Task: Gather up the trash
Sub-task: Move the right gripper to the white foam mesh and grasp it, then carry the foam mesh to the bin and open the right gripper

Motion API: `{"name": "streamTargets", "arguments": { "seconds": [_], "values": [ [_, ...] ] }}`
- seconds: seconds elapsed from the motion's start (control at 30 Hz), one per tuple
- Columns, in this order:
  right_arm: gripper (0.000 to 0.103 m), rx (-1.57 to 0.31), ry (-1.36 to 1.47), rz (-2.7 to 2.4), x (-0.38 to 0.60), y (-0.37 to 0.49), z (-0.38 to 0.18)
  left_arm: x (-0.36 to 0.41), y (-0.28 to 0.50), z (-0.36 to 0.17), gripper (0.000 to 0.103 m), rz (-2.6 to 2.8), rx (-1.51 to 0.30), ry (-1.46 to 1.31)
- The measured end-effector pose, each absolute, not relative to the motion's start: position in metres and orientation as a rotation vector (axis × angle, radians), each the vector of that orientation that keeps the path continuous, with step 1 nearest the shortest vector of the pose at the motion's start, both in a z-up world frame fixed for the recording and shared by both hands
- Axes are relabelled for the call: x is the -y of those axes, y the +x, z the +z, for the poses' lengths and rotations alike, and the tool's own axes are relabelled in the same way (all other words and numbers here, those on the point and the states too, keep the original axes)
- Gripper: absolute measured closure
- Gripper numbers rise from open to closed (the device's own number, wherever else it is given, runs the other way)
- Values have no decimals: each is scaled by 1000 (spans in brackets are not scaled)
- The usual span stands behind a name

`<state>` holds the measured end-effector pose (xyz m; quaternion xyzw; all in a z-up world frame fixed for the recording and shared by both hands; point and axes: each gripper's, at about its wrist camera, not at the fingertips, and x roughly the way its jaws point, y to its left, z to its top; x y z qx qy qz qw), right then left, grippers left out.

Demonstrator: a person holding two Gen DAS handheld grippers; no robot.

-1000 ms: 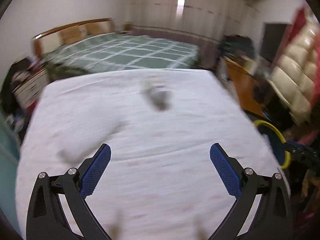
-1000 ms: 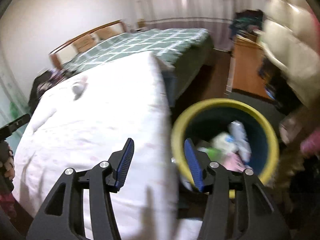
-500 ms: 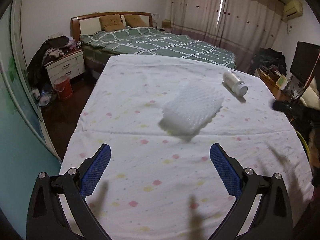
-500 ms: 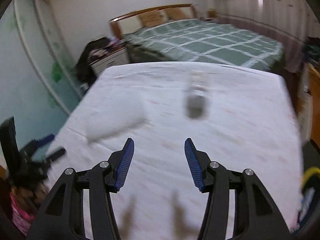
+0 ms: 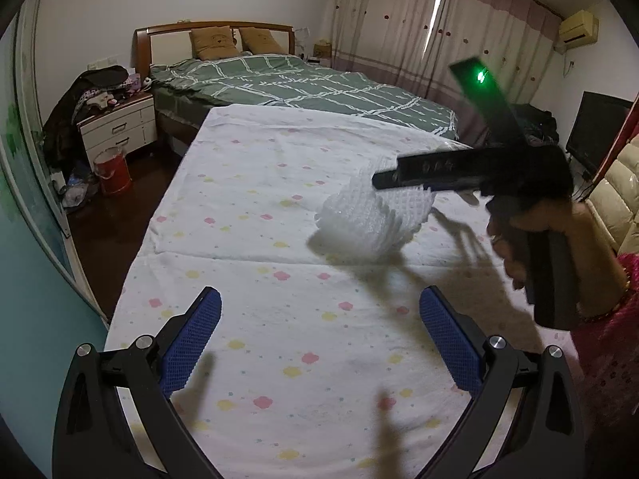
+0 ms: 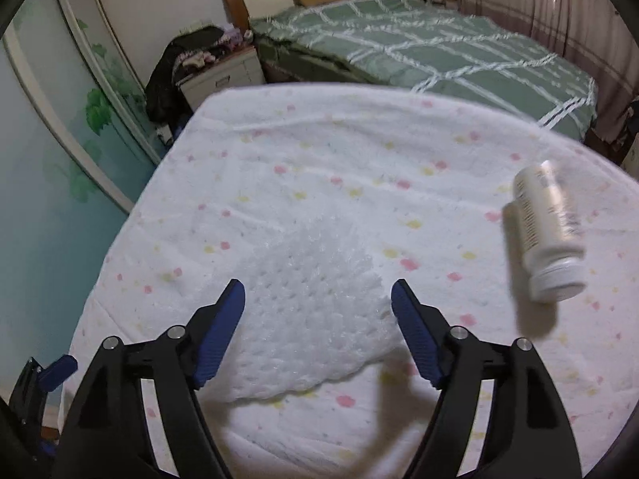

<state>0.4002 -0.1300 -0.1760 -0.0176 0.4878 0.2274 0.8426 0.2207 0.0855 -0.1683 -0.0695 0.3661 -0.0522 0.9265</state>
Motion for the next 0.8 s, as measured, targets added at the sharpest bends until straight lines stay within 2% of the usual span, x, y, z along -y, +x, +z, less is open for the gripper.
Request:
{"name": "streamTargets", "arguments": {
  "seconds": [0.07,0.13,0.2,0.3,0.4,0.8],
  "values": [
    [31,-1025,-51,479,127,397,-181,-87,219,-167,5,-104,-749,-150],
    [39,-1011,-78,473,123,392,-182,-88,219,-167,5,-105,-750,-161],
    [61,-1014,-74,496,122,390,-182,-89,218,-166,5,-103,-751,-167],
    [79,-1004,-101,518,117,381,-177,-87,218,-165,5,-103,-751,-167],
    [84,-990,-120,524,114,372,-174,-86,217,-164,5,-103,-749,-161],
    [84,-921,-20,494,190,329,-145,-56,212,-152,5,-141,-741,-116]
  ]
}}
